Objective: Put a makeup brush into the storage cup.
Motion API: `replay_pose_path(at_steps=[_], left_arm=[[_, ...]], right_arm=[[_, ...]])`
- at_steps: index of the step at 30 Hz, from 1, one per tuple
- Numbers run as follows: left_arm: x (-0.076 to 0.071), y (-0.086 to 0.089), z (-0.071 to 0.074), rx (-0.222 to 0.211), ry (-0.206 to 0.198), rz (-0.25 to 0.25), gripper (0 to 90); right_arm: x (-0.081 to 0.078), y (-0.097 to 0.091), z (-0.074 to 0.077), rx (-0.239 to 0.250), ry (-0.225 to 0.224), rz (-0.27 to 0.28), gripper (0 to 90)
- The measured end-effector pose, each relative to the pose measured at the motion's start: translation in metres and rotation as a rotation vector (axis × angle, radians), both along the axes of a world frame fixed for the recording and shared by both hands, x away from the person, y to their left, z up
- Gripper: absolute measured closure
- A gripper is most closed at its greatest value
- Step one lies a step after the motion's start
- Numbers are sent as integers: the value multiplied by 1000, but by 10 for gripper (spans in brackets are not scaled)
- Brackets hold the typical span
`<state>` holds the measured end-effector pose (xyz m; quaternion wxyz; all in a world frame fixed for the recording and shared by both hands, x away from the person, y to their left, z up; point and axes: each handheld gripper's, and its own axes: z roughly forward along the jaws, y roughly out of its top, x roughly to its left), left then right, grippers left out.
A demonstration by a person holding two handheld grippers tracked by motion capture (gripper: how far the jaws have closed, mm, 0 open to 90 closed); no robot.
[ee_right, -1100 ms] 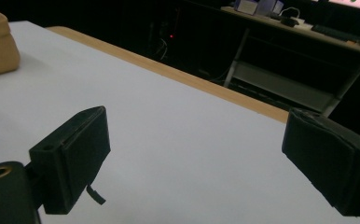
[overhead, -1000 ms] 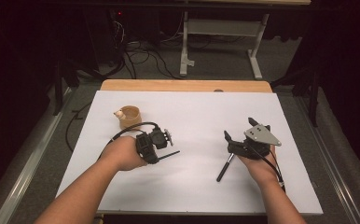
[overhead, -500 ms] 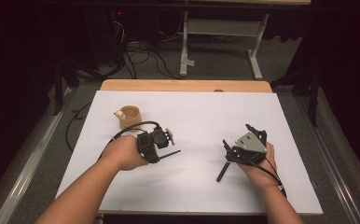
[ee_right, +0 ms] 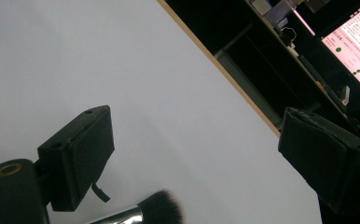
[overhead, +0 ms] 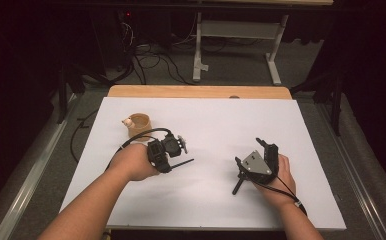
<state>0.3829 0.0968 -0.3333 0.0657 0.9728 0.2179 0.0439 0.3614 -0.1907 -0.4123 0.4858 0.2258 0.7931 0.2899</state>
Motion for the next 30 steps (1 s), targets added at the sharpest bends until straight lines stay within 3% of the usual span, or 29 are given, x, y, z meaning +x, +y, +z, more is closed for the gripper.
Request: replay_pose_path(at_steps=[3,16,25,30], left_arm=[[0,-2,3,3,-2,-4,830],[-1,-10,13,12,-20,-19,830],[0,-12,12,9,-22,-20,829],[0,-14,12,-2,-28,-27,829]], right_arm=[[-1,1,-2,-56,-9,16,129],[-9,9,-2,-219,-73,58,185],[-16,14,-1,-289,-102,78,245],[-18,17,-4,-352,-124,99,281]])
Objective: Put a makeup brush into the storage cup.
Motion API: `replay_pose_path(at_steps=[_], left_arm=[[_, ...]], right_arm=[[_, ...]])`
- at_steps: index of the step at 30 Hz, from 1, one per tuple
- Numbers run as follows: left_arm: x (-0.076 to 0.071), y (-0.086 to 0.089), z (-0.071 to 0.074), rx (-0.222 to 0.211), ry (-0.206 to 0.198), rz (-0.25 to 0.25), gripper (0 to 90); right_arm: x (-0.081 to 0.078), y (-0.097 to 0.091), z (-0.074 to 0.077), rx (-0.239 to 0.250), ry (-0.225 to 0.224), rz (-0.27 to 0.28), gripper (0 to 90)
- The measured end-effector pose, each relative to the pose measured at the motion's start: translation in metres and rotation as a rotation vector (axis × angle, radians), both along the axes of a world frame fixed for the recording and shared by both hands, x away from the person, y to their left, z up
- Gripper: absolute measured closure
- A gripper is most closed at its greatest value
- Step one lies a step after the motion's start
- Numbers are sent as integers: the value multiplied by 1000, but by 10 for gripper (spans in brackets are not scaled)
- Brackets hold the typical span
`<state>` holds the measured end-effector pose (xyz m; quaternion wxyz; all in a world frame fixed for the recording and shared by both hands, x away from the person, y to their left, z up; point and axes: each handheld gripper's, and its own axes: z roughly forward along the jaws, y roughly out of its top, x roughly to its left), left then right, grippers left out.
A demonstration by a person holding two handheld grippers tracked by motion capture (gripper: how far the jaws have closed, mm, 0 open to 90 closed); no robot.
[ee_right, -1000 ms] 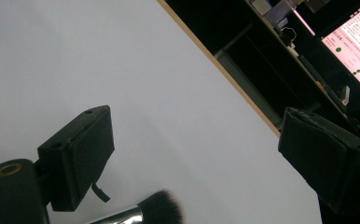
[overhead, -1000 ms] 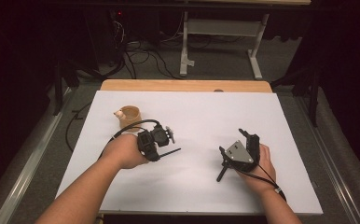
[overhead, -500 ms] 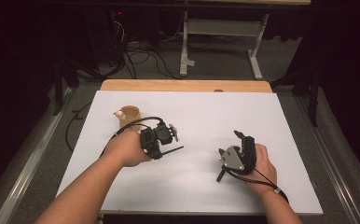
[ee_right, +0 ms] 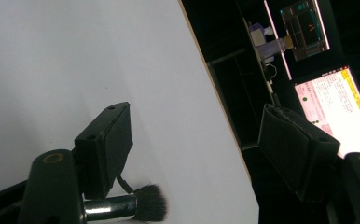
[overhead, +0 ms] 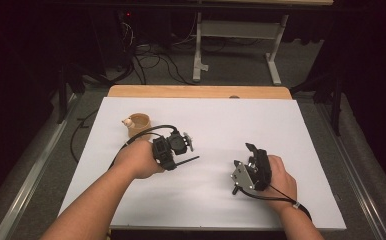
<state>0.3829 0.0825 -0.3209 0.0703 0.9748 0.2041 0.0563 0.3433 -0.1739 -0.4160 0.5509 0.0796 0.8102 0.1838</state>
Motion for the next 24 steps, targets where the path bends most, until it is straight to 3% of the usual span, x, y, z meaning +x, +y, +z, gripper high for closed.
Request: replay_pose_path(at_steps=[2,5,7,8,9,10,12,24], left_arm=[[0,-2,0,4,1,-5,830],[-1,-5,1,5,0,-12,830],[0,-8,2,5,-2,-16,830],[0,-9,3,7,-6,-18,829],[0,-10,3,3,-7,-19,830],[0,-12,4,5,-8,-24,830],[0,-14,4,5,-12,-31,830],[-1,-25,4,10,-14,-50,830]], right_arm=[[-1,1,0,-31,-20,8,294],[-4,4,-2,-34,-27,1,308],[-4,5,-1,-63,-35,19,313],[-5,5,-3,-52,-37,11,313],[-5,6,-3,-74,-37,31,315],[-7,7,-4,-69,-42,14,316],[-6,8,-4,-96,-45,39,324],[-12,16,-7,-153,-57,93,410]])
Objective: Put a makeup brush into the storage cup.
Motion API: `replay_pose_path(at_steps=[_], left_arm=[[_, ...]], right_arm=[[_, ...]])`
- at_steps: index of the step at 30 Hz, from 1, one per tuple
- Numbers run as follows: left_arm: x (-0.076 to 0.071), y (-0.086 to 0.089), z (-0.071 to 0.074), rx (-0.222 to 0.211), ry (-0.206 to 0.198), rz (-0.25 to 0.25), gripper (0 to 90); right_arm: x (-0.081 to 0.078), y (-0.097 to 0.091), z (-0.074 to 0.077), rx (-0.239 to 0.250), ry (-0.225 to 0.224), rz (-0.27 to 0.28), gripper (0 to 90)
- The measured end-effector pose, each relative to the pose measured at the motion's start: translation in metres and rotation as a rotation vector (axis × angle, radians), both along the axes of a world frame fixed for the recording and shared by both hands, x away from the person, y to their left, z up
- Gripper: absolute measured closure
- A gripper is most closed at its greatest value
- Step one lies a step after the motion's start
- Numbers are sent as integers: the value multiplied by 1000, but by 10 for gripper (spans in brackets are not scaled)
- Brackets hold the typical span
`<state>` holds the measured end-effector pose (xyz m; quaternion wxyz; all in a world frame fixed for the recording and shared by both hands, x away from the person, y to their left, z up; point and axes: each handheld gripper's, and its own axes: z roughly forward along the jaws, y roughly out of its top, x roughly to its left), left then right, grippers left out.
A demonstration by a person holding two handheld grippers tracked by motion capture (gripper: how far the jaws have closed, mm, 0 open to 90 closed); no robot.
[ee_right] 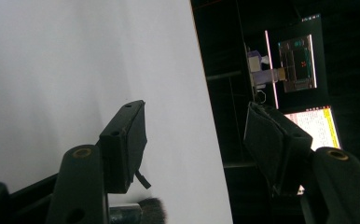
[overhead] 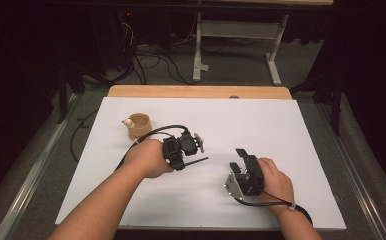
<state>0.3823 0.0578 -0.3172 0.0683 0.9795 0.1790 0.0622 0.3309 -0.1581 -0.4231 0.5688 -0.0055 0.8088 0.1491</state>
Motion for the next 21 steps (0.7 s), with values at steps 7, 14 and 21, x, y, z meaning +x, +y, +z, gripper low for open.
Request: replay_pose_path(at_steps=[7,14,21], left_arm=[[0,-6,-1,4,0,-11,829],[0,-11,-5,7,0,-17,829],[1,-17,-9,7,4,-20,829]], right_arm=[[-3,5,-3,-35,4,40,471],[-4,9,-4,-90,-16,71,507],[-3,10,-6,-100,-14,68,551]])
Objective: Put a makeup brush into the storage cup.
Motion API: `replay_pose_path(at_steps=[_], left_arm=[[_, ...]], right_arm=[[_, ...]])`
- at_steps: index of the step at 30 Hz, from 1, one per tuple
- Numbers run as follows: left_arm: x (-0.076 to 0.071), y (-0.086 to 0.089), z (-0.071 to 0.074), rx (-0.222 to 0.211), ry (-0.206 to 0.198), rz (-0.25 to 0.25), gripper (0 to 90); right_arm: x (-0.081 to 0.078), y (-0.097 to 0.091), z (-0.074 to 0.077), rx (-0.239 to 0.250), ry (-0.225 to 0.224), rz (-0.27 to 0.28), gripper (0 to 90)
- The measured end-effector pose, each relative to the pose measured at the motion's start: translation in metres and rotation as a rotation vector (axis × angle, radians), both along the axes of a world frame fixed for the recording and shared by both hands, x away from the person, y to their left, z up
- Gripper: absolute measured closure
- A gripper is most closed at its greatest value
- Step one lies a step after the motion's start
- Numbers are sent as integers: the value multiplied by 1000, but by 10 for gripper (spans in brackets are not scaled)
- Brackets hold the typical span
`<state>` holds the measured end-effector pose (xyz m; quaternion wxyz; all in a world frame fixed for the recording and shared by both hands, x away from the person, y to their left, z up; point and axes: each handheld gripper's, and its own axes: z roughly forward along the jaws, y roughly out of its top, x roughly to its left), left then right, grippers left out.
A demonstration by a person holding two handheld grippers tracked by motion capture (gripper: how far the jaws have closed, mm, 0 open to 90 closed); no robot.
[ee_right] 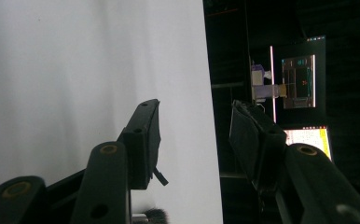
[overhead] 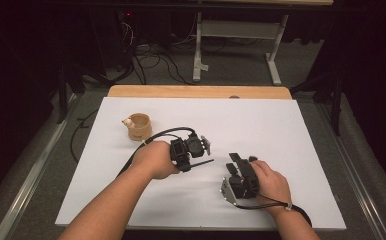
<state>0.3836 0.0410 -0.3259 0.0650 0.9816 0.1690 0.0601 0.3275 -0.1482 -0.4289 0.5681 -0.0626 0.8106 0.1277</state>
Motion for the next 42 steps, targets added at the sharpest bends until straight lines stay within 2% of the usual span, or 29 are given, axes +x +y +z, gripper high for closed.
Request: replay_pose_path(at_steps=[3,7,9,11,12,15,16,17,24,28,30,33,36,39,42], left_arm=[[0,-3,-2,-2,0,-5,829],[1,-8,-4,8,0,-12,829],[1,-10,-5,13,1,-13,829],[2,-11,-5,8,0,-12,829],[2,-12,-5,12,-1,-12,829],[3,-13,-5,11,-1,-13,829],[3,-13,-5,12,-1,-13,829],[3,-14,-5,12,0,-12,829],[3,-17,-5,20,2,-22,829],[3,-20,-6,21,2,-30,829],[2,-22,-7,18,3,-30,829],[2,-26,-9,13,4,-37,829],[1,-29,-10,6,4,-42,829],[1,-32,-10,11,4,-47,829],[1,-34,-9,15,3,-50,829]], right_arm=[[0,0,0,-12,-8,0,552],[-1,0,0,-4,-20,11,568],[-2,1,1,-19,-17,-1,574],[-2,1,0,-16,-5,13,577],[-3,1,0,-24,-20,3,584],[-3,2,-1,-13,-15,20,591],[-3,2,-1,-21,-23,25,596],[-3,3,0,-28,-13,25,601],[-5,5,0,-31,-33,42,631],[-7,6,2,-41,-37,28,639],[-6,6,1,-32,-25,50,639],[-7,7,0,-46,-27,51,648],[-7,8,-1,-36,-31,62,660],[-9,9,0,-47,-25,53,687],[-10,10,1,-52,-18,67,710]])
